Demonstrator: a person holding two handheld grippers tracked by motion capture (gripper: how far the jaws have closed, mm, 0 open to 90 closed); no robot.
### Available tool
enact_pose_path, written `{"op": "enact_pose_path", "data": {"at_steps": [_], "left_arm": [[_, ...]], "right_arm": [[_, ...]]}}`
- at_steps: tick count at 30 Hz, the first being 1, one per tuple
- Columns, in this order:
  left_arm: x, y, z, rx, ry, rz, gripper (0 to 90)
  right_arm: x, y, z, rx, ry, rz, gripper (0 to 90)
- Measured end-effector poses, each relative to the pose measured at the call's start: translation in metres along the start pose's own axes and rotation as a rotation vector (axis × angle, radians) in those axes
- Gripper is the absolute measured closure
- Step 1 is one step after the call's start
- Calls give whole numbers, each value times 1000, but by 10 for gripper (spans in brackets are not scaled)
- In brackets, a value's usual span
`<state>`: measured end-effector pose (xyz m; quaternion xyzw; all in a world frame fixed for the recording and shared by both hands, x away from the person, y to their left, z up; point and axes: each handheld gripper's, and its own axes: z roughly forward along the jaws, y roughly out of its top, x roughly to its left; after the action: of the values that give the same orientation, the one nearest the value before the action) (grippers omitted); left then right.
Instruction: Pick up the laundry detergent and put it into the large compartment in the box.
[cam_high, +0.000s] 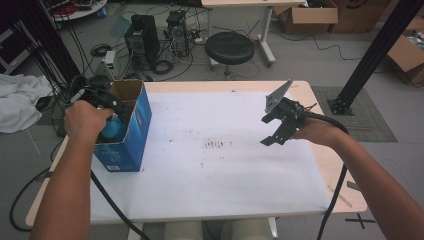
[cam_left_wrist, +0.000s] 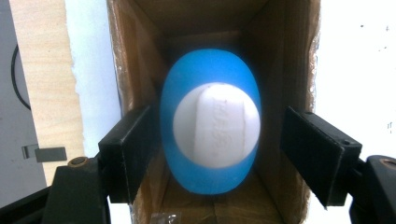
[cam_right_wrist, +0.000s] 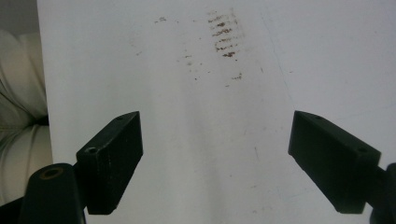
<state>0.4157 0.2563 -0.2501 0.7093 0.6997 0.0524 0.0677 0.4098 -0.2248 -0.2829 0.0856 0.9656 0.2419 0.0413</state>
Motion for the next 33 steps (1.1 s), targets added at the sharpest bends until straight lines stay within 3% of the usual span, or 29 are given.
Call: {"op": "enact_pose_path", "data": {"at_steps": [25,33], "left_arm": [[-10,2,-24,-13,16,24,213],[-17,4,-36,-28,34,50,197]], "right_arm": [[2,2,-2,4,6,-4,176],[3,2,-3,4,8,-4,176]]}}
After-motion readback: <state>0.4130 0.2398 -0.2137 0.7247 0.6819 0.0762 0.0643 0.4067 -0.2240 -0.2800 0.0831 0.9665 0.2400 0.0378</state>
